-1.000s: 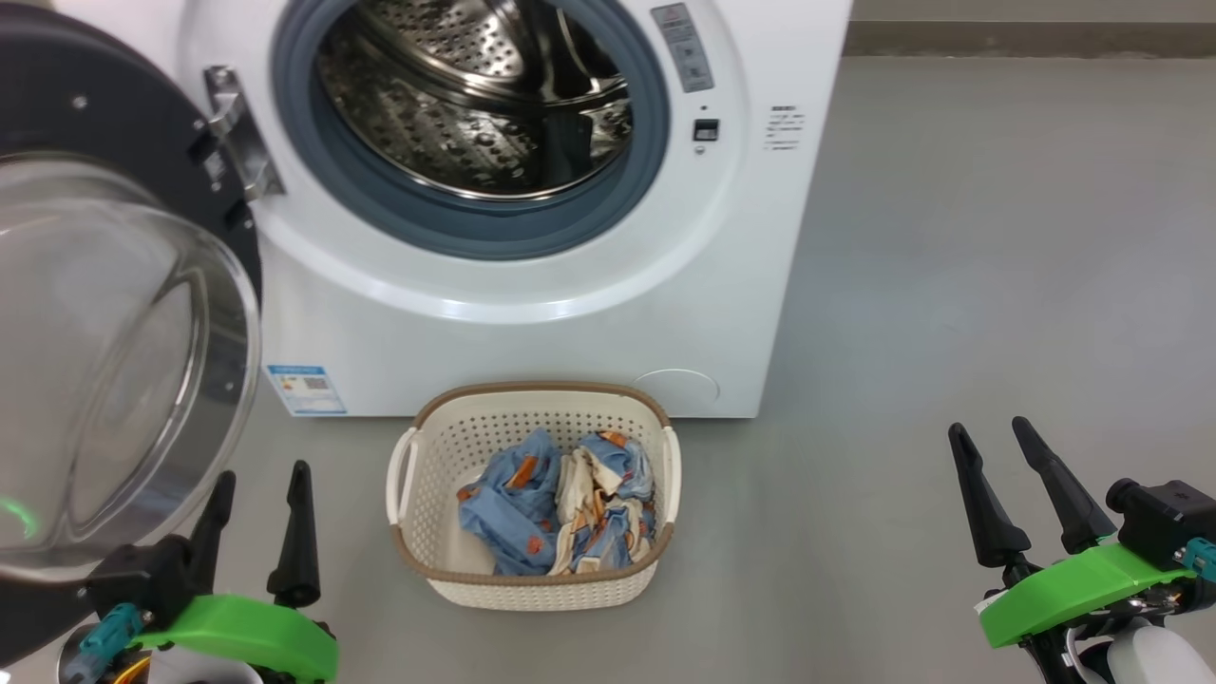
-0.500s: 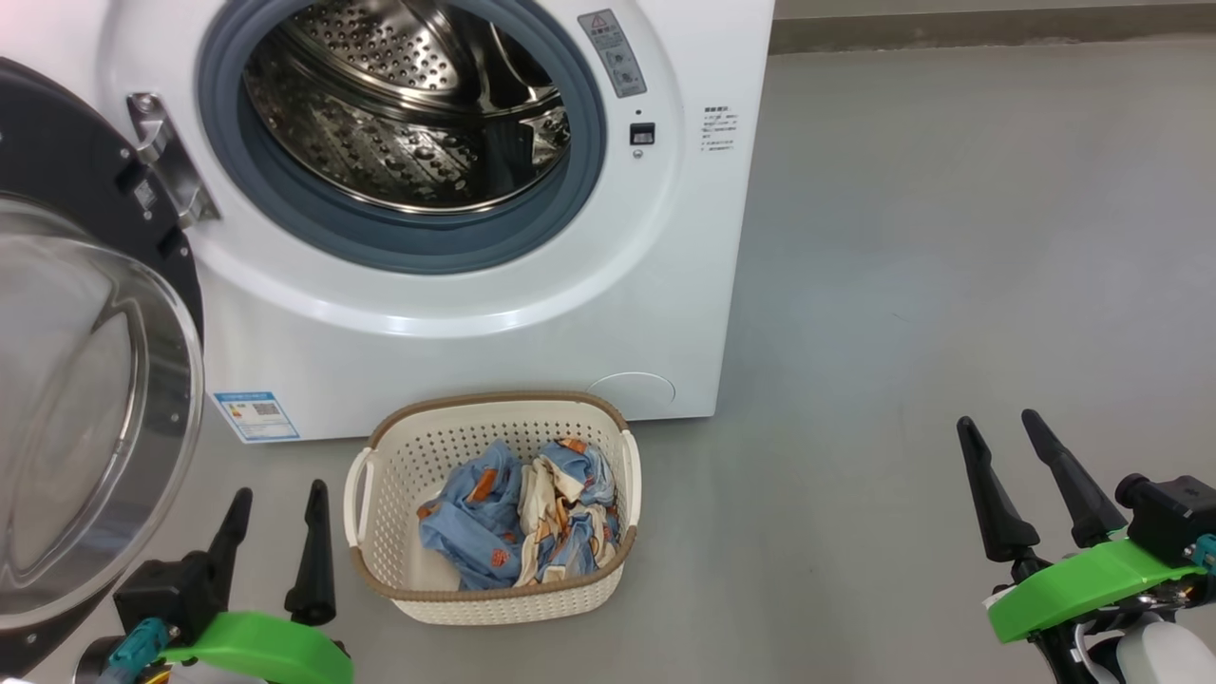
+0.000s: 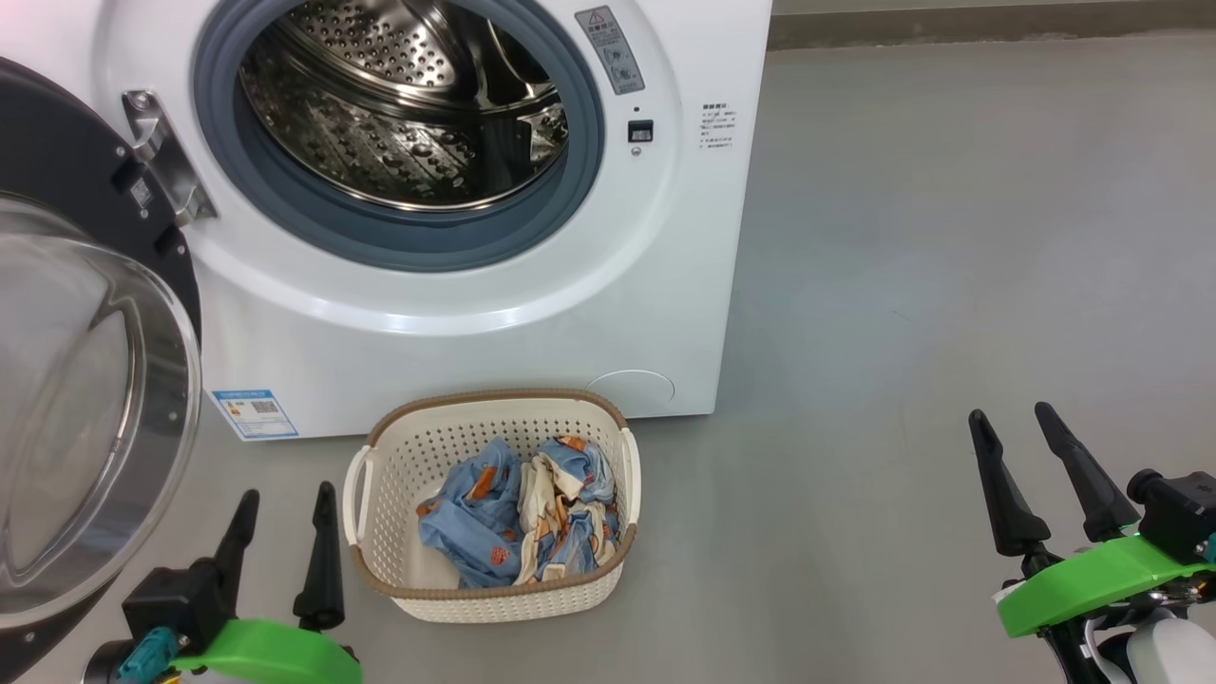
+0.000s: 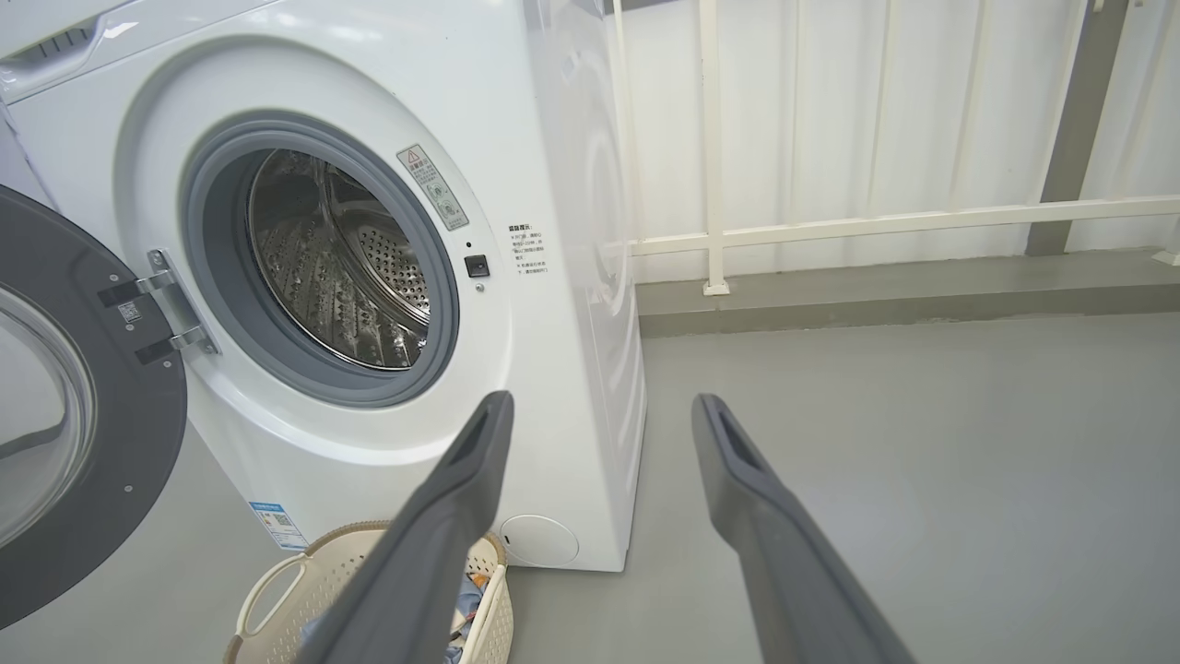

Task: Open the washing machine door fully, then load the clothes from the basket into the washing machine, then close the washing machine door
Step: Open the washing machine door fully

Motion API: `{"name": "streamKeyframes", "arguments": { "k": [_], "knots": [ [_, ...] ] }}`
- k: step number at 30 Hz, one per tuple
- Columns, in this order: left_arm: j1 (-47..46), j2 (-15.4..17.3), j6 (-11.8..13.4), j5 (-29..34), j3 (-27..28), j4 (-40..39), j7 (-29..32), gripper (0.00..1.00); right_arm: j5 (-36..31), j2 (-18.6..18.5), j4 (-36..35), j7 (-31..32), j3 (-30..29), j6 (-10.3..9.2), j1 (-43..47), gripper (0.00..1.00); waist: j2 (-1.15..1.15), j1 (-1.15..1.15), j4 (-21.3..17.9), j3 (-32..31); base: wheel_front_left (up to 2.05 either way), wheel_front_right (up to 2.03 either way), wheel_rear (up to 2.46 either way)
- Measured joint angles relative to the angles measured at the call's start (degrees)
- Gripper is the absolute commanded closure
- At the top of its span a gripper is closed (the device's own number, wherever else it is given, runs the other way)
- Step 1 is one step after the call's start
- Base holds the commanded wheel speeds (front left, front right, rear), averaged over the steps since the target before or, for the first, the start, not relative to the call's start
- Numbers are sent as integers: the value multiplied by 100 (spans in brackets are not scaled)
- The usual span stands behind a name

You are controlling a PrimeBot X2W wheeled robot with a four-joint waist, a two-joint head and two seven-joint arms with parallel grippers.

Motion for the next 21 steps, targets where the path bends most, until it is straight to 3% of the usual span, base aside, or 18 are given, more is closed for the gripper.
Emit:
{"name": "streamKeyframes", "arguments": {
  "k": [21],
  "knots": [
    [1,-100,-167,160,247,-13,-13,0,0,-20,19,0,24,0,0,0,0,0,18,-79,0,0,0]
  ]
}}
